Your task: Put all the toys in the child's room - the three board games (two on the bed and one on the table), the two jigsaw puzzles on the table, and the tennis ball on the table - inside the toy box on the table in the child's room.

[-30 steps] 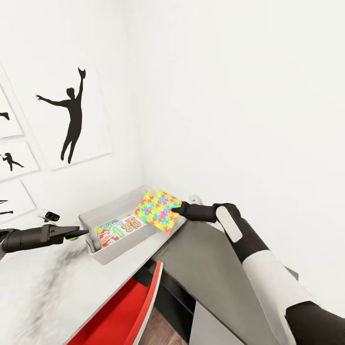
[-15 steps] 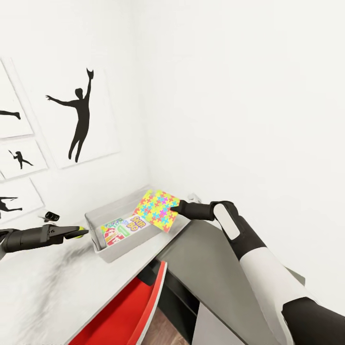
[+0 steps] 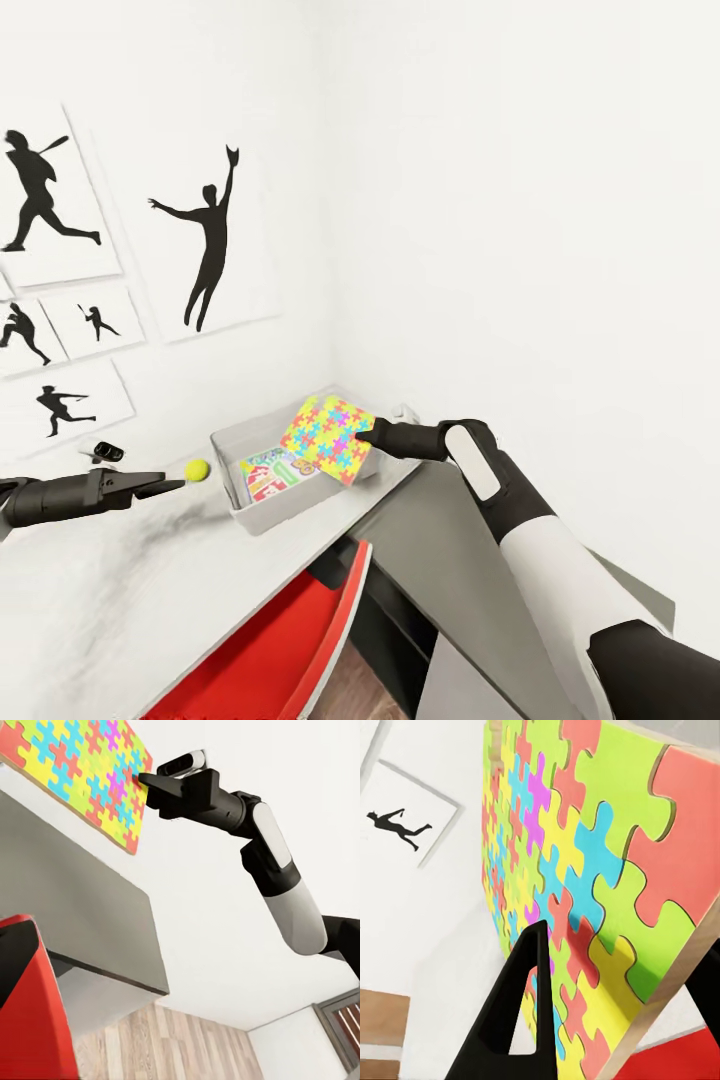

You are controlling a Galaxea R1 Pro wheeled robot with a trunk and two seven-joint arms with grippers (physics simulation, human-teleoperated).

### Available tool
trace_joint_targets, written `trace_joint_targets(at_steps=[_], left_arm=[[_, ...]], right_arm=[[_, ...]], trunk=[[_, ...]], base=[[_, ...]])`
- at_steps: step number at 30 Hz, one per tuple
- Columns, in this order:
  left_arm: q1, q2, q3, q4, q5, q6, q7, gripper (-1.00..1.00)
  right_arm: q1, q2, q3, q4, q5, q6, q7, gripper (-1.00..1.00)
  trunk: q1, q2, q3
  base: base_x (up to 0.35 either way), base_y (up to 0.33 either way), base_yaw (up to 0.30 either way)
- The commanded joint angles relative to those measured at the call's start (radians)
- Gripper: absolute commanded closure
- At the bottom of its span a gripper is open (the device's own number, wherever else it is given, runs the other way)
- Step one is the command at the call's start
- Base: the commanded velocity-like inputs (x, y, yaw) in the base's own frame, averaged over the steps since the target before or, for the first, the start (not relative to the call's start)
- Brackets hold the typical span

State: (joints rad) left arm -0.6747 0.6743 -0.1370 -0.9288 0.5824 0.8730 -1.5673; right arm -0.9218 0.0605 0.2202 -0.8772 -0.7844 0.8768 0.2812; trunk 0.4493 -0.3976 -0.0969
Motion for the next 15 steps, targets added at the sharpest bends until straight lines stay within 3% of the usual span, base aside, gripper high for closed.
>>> trace_joint_targets(at_steps=[1, 7, 15], left_arm=[[-0.002, 0.001, -0.005, 0.001, 0.004, 0.011, -0.003, -1.00], [-0.002, 0.001, -0.006, 0.001, 0.004, 0.011, -0.003, -1.00], [-0.002, 0.001, -0.004, 0.001, 0.004, 0.009, -0.003, -1.00]], right_arm=[[-0.001, 0.000, -0.001, 0.000, 0.007, 0.003, 0.007, 1.00], [0.000, -0.001, -0.002, 0.000, 0.007, 0.002, 0.007, 1.00], [-0.002, -0.001, -0.004, 0.000, 0.004, 0.002, 0.008, 1.00]], trunk=[[0.001, -0.002, -0.002], [0.001, -0.002, -0.002], [0.001, -0.002, -0.002]], base=[[-0.001, 0.060, 0.289], [0.021, 0.168, 0.291], [0.093, 0.038, 0.292]])
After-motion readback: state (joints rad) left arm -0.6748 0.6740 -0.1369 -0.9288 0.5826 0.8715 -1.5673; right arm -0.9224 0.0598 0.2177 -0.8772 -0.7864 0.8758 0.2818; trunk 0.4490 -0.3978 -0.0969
